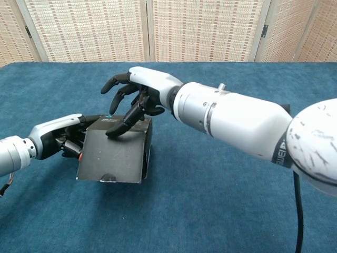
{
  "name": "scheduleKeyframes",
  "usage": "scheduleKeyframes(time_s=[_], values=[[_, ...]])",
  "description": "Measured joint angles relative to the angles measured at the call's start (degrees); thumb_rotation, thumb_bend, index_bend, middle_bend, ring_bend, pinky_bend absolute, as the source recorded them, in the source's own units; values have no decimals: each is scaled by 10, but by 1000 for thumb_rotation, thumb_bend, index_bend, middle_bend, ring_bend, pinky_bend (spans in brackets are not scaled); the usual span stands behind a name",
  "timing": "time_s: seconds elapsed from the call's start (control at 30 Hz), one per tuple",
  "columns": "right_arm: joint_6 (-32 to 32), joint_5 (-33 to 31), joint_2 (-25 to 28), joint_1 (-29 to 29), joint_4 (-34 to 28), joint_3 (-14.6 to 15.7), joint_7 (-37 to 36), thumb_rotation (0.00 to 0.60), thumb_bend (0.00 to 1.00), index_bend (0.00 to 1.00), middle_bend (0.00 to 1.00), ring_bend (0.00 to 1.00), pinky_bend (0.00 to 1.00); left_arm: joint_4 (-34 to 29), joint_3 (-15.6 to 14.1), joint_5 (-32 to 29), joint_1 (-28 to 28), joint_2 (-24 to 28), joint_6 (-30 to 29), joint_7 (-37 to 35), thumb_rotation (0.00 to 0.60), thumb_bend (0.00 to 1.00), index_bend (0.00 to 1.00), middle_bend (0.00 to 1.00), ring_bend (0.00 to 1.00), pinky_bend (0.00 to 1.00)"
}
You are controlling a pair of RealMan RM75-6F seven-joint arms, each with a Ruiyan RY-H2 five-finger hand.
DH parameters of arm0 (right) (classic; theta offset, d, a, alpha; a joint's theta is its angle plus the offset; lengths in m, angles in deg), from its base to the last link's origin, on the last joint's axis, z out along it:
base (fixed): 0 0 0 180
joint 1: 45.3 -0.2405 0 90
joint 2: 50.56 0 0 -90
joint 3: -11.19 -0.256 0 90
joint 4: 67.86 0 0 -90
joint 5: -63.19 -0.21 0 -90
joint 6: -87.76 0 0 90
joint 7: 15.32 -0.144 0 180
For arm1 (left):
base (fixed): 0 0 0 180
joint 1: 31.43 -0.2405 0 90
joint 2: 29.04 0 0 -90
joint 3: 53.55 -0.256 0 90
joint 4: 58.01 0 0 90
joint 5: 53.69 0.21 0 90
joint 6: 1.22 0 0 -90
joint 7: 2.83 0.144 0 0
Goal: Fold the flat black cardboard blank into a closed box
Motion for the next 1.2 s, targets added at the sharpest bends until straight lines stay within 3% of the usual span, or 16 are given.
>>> scheduleKeyframes(time_s=[0.4, 0.87, 1.2], values=[[-18, 29, -19, 9, 12, 27, 40, 600, 0, 237, 366, 753, 1000, -15, -5, 8, 0, 18, 16, 79, 600, 179, 3, 150, 737, 1000], [-39, 87, -27, 21, 24, 51, 71, 600, 0, 237, 362, 753, 1000, -61, 11, -4, -12, 81, -18, 237, 600, 173, 0, 70, 722, 993], [-93, 215, -60, 31, 94, 105, 109, 600, 0, 273, 359, 753, 1000, -112, 34, -12, -24, 129, -43, 225, 600, 171, 0, 55, 718, 993]])
